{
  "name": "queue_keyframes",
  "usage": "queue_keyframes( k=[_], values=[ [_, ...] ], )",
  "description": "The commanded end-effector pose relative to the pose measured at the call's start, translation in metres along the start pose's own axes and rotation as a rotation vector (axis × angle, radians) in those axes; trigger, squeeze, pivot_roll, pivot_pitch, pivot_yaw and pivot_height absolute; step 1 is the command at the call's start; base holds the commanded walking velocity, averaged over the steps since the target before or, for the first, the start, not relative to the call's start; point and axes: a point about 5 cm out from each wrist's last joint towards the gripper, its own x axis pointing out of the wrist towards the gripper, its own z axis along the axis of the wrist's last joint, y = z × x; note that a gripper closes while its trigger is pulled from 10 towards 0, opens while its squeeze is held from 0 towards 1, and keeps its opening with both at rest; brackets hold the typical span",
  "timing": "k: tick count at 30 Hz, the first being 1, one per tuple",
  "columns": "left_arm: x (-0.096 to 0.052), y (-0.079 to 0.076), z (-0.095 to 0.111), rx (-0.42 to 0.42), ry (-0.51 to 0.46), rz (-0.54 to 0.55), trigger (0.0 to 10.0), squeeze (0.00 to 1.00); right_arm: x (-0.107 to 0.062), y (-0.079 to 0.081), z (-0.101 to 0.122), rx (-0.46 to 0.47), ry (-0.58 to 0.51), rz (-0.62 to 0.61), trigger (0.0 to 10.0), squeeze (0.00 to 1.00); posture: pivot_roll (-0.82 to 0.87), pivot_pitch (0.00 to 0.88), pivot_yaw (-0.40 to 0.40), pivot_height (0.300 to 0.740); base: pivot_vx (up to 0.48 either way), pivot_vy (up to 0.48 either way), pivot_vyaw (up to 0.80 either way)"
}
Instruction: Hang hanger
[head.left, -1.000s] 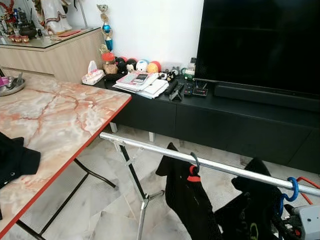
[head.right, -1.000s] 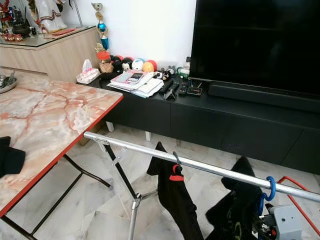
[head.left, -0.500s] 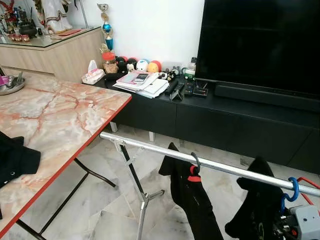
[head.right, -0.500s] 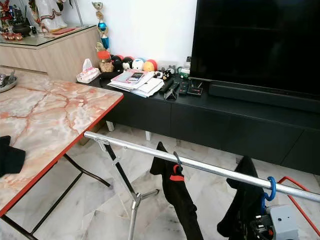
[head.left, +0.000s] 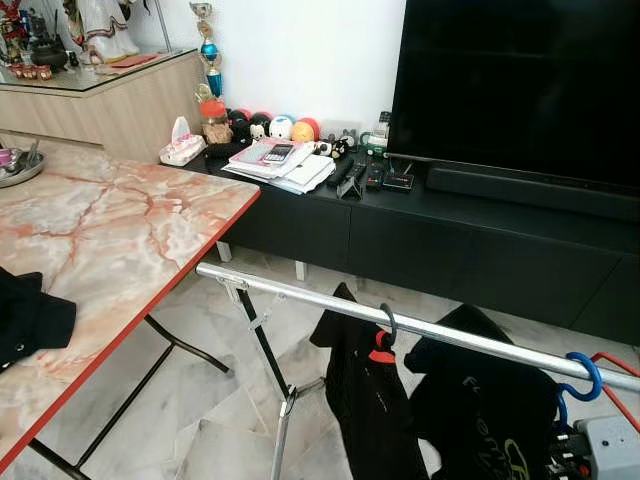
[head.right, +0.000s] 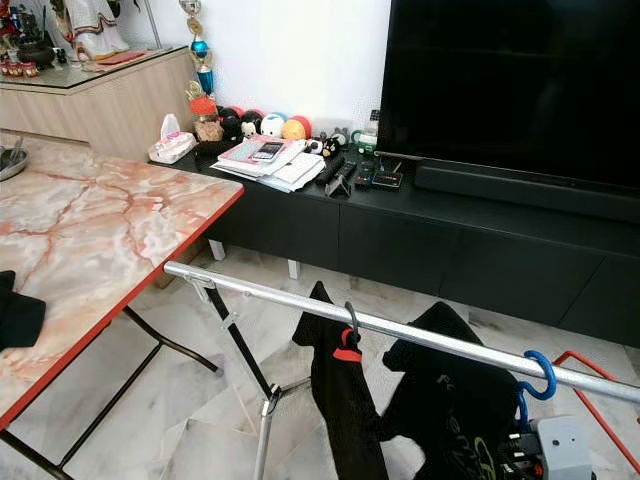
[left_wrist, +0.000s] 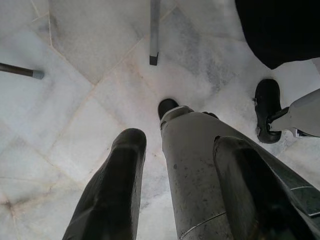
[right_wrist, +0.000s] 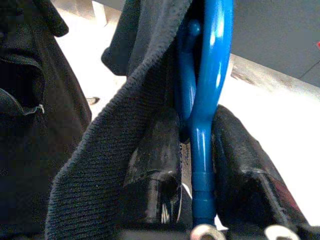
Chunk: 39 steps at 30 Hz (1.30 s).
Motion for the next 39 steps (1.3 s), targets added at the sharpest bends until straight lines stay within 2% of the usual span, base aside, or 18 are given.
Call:
queue_keyframes(
  k=[1,13,14,26,28,30,32,33,39],
  values=[
    [-0.001,0.000,-0.007,0.004,0.027,-0.007,10.0,0.00,0.002,0.006,-0.004,0.020,0.016,0.019,10.0,0.00,-0.07,0.026,0.002,0.740,0.000,0.000,0.00],
    [-0.001,0.000,-0.007,0.004,0.027,-0.008,10.0,0.00,0.008,0.011,0.005,0.038,-0.043,0.045,10.0,0.00,-0.07,0.025,0.002,0.740,0.000,0.000,0.00],
    [-0.001,0.000,-0.007,0.003,0.027,-0.008,10.0,0.00,0.008,0.011,0.005,0.041,-0.045,0.047,0.0,0.00,-0.07,0.026,0.001,0.740,0.000,0.000,0.00],
    [-0.001,0.001,-0.008,0.005,0.029,-0.007,10.0,0.00,0.011,0.015,0.006,0.044,-0.057,0.031,0.0,0.00,-0.07,0.030,0.004,0.740,0.000,0.000,0.00],
    [-0.001,0.001,-0.008,0.006,0.029,-0.007,10.0,0.00,0.011,0.016,0.010,0.055,-0.091,0.004,0.0,0.00,-0.07,0.031,0.003,0.740,0.000,0.000,0.00],
    [-0.001,0.001,-0.008,0.008,0.029,-0.008,10.0,0.00,0.011,0.019,0.022,0.076,-0.185,-0.049,0.0,0.00,-0.07,0.031,0.003,0.740,0.000,0.000,0.00],
    [-0.001,0.001,-0.008,0.008,0.029,-0.008,10.0,0.00,0.010,0.019,0.024,0.085,-0.200,-0.059,0.0,0.00,-0.07,0.031,0.003,0.740,0.000,0.000,0.00],
    [-0.001,0.001,-0.008,0.009,0.030,-0.009,10.0,0.00,0.009,0.023,0.031,0.119,-0.262,-0.097,0.0,0.00,-0.07,0.032,0.004,0.740,0.000,0.000,0.00],
    [-0.001,0.000,-0.008,0.010,0.030,-0.011,10.0,0.00,0.002,0.032,0.039,0.209,-0.365,-0.198,0.0,0.00,-0.07,0.032,0.000,0.740,0.000,0.000,0.00]
  ],
)
